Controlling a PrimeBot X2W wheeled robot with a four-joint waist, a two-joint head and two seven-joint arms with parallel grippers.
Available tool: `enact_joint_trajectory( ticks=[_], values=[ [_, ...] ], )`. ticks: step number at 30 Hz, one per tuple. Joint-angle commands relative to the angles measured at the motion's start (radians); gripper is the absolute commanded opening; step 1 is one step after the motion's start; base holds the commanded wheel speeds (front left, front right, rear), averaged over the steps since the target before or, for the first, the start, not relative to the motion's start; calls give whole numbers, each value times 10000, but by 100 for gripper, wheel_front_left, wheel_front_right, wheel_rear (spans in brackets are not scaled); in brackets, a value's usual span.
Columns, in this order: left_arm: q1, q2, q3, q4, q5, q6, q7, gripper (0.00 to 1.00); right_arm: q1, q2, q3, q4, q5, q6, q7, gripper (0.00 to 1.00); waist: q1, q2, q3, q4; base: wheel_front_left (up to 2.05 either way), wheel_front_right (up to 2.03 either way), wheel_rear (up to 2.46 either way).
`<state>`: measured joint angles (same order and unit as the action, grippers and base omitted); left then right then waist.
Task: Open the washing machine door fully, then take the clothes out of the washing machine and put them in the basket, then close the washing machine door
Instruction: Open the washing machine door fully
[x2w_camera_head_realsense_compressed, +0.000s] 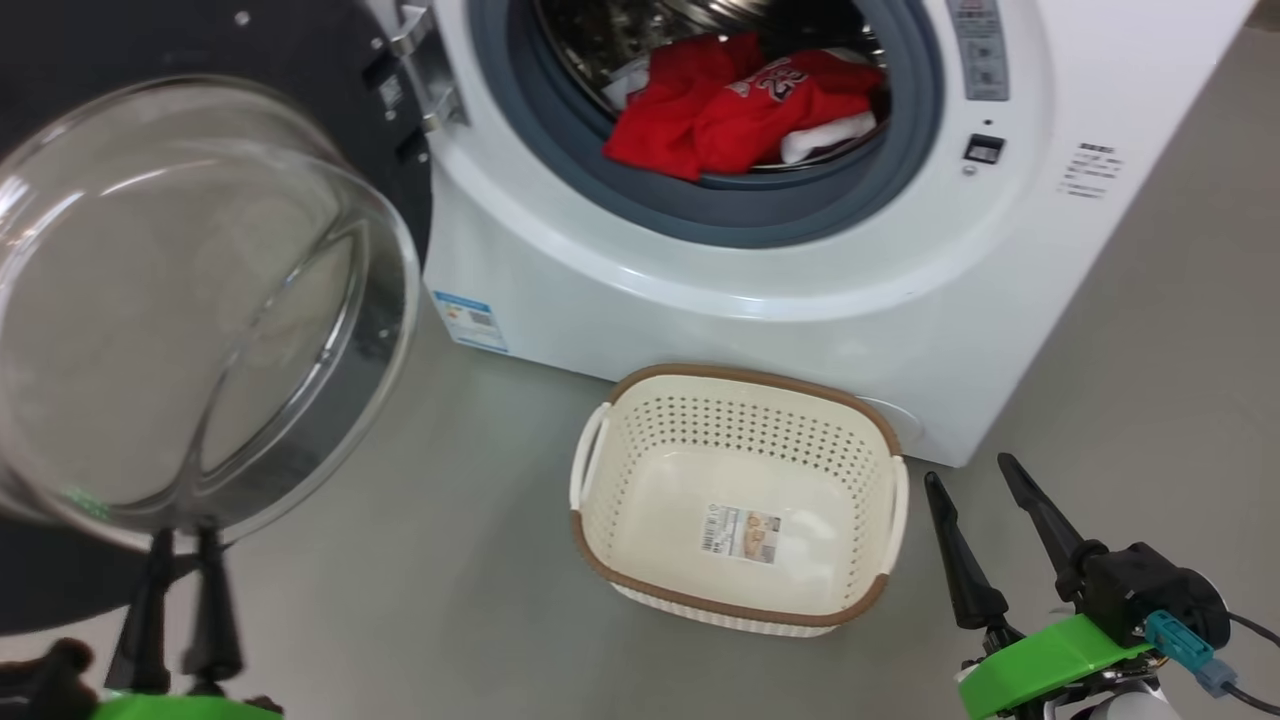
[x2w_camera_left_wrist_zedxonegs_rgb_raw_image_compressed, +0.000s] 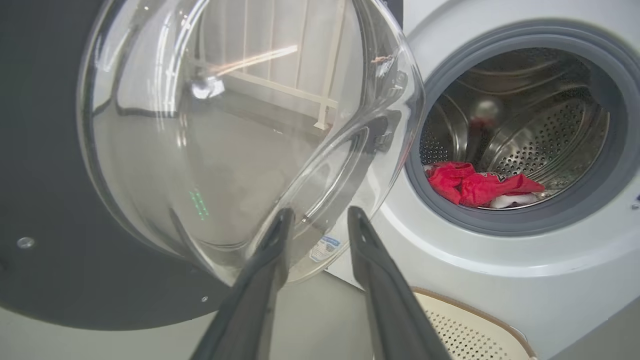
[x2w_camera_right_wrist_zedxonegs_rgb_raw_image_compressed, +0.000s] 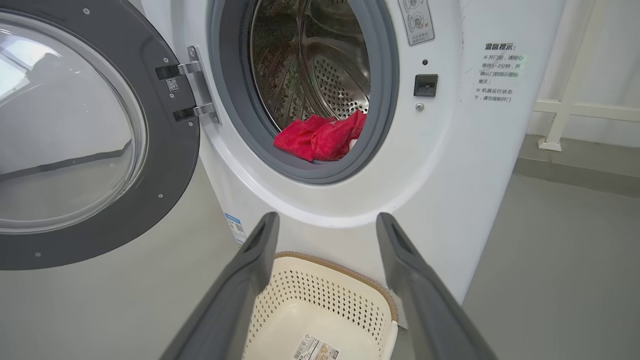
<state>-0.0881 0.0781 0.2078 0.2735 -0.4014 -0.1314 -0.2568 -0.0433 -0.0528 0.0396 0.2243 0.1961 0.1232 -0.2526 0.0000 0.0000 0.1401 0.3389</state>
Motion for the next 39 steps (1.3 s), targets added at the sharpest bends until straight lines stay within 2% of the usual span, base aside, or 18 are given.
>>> enact_joint_trajectory(
  ticks=[1, 2, 3, 13, 26, 32, 39],
  values=[
    [23, 328, 192, -322, -66, 8, -49, 75, -83, 22, 159, -287, 200, 75, -92, 100, 0, 0, -42, -238, 0, 0, 0],
    [93, 353, 34, -382, -133, 8, -49, 99, -77, 22, 122, -304, 219, 75, -92, 100, 0, 0, -46, -339, 0, 0, 0],
    [142, 382, -119, -438, -213, 8, -49, 100, -67, 23, 83, -320, 233, 75, -92, 100, 0, 0, -50, -442, 0, 0, 0],
    [338, 864, -1332, -923, -400, 8, -49, 100, 22, 25, -179, -440, 364, 75, -92, 100, 0, 0, -7, -1661, 0, 0, 0],
    [272, 1125, -1814, -1159, -99, 8, -49, 100, 14, 25, -392, -567, 563, 75, -92, 100, 0, 0, 242, -3266, 0, 0, 0],
    [213, 1161, -1836, -1250, -9, 8, -49, 100, 39, 25, -471, -615, 637, 75, -92, 100, 0, 0, 328, -3731, 0, 0, 0],
    [145, 1158, -1854, -1284, 56, 8, -49, 100, 111, 26, -564, -636, 711, 75, -92, 100, 0, 0, 287, -3889, 0, 0, 0]
  ],
)
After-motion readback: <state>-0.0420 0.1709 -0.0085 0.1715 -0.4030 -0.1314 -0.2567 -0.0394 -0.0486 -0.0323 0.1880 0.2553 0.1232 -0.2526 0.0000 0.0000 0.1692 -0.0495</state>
